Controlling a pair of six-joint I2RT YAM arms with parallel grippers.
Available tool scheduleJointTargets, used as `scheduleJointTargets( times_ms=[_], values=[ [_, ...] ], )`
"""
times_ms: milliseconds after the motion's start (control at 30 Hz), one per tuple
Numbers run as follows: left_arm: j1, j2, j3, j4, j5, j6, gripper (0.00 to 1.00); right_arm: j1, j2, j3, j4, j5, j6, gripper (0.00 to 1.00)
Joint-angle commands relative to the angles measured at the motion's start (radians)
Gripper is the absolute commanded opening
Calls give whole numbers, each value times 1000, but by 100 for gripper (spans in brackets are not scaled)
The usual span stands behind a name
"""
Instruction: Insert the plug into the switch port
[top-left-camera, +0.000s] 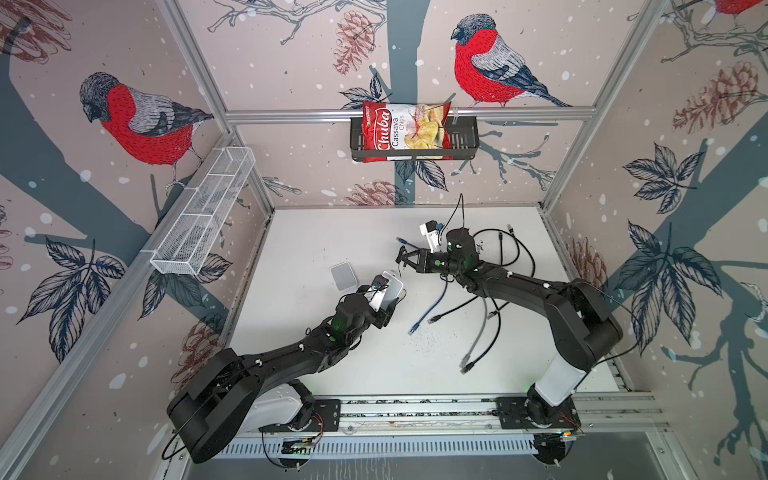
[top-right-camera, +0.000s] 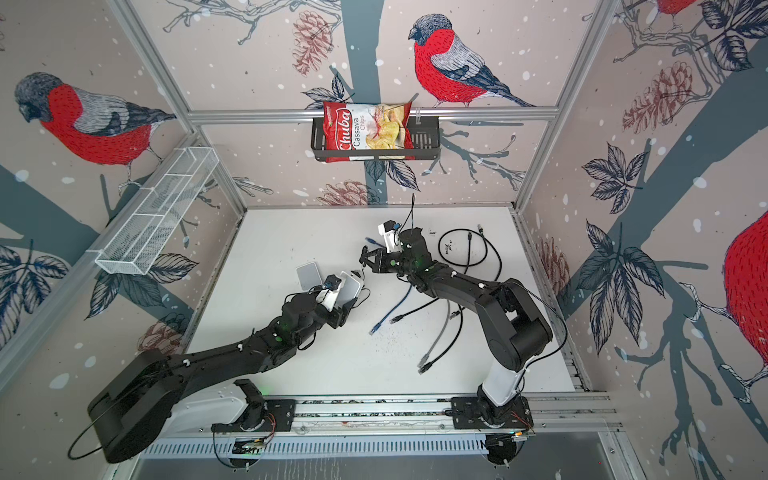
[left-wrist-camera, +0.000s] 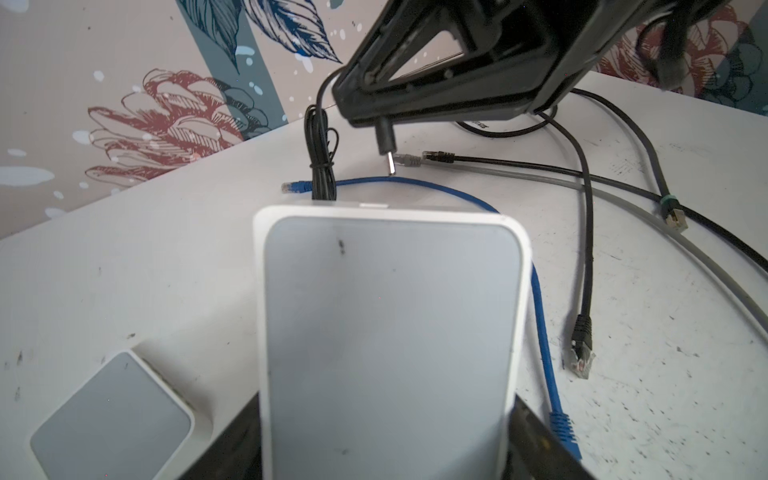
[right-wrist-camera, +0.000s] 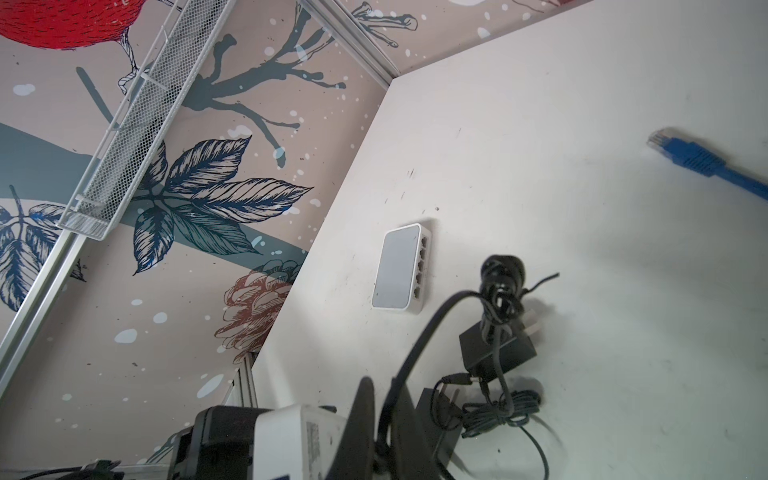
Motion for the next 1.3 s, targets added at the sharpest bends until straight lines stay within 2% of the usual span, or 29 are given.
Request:
scheduleJointTargets(
  times_ms=[0, 167, 267, 567, 800, 1267],
  values=[
    [-3, 7, -20, 145, 75, 103, 15, 7, -6, -25, 123, 28, 10, 9],
    [-4, 15, -44, 185, 105, 171, 15, 7, -33, -85, 227, 30, 43, 9],
    [-4, 19, -81, 270, 100, 207, 15, 7, -62, -113, 239, 42, 41, 9],
    [-4, 70, -103, 376, 106, 244, 15, 16, -114, -189, 311, 28, 50, 11],
    [-3, 124, -94, 426, 77, 196, 15, 34, -124, -241, 391, 1, 82, 10],
    [-4, 169, -89, 471, 73, 139, 15, 66, -133, -244, 340, 19, 38, 10]
  ],
)
